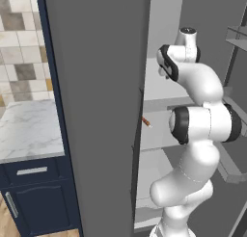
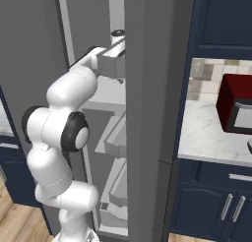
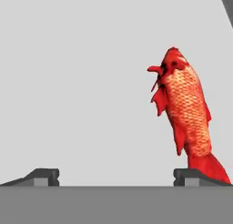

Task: Take the fish from the fridge and place it on the digital scale on the counter by the fridge. Wait a few seconds for a reading, then move it to the plate on the dining counter.

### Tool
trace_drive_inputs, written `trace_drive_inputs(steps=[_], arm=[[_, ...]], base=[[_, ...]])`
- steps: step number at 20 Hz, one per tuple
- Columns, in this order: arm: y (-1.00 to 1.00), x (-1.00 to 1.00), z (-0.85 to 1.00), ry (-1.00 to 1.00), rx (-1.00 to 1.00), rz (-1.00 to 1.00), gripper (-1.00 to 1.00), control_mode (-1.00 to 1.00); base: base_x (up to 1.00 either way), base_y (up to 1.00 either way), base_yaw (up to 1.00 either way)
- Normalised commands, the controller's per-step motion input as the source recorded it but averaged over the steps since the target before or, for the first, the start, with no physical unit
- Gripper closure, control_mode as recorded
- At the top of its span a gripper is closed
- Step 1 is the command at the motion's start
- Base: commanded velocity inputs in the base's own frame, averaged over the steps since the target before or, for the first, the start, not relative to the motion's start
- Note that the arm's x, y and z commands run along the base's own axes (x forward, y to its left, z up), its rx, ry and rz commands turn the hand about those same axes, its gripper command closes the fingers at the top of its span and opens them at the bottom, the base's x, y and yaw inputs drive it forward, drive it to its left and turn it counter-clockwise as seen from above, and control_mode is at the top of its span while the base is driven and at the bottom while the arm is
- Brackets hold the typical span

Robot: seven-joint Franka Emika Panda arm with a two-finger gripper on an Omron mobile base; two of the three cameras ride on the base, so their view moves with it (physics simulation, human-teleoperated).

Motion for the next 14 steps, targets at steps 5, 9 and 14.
trace_drive_inputs(steps=[5, 9, 14], arm=[[-0.42, 0.34, 0.00, 0.00, 0.01, 0.00, -1.00, -1.00], [-0.52, 0.07, 0.00, 0.01, 0.04, 0.00, -1.00, -1.00], [-0.17, 0.01, -0.10, 0.07, 0.01, 0.00, -1.00, -1.00]], base=[[0.00, 0.00, 0.00], [0.00, 0.00, 0.00], [0.00, 0.00, 0.00]])
